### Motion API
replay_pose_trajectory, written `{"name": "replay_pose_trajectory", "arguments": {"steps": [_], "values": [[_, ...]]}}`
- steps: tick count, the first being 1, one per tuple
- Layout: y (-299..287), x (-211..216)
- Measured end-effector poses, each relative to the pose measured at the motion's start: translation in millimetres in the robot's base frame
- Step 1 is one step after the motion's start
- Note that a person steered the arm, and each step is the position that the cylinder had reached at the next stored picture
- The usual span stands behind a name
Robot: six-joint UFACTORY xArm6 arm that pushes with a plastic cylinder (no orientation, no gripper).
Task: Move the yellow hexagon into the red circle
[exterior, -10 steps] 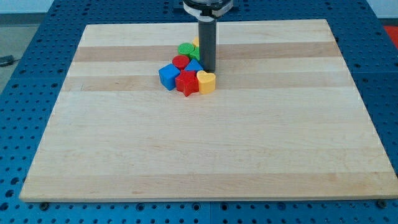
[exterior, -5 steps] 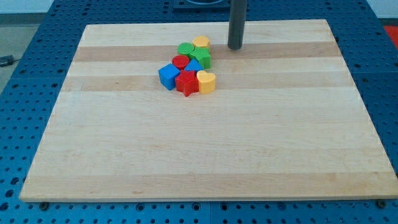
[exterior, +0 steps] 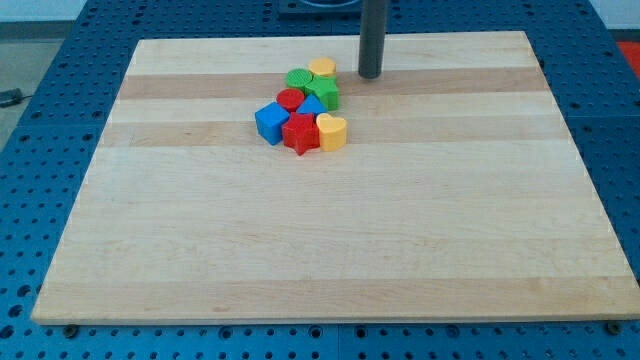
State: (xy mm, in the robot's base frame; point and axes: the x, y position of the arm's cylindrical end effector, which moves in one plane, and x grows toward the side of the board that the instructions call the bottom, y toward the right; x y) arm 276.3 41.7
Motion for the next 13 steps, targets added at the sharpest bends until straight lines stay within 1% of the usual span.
{"name": "replay_pose_trajectory", "arguments": {"steps": [2,3,4,5,6,8,9,11,12,13], "values": [[-69.5,4.6],[-89.2,6.2],[-89.0,-14.0],[-97.5,-52.0],[-127.0,-42.5],[-132.8,15.3],[-141.4,23.9],[-196.0,23.9],[-200.9,32.8],[-190.2,51.8]]}}
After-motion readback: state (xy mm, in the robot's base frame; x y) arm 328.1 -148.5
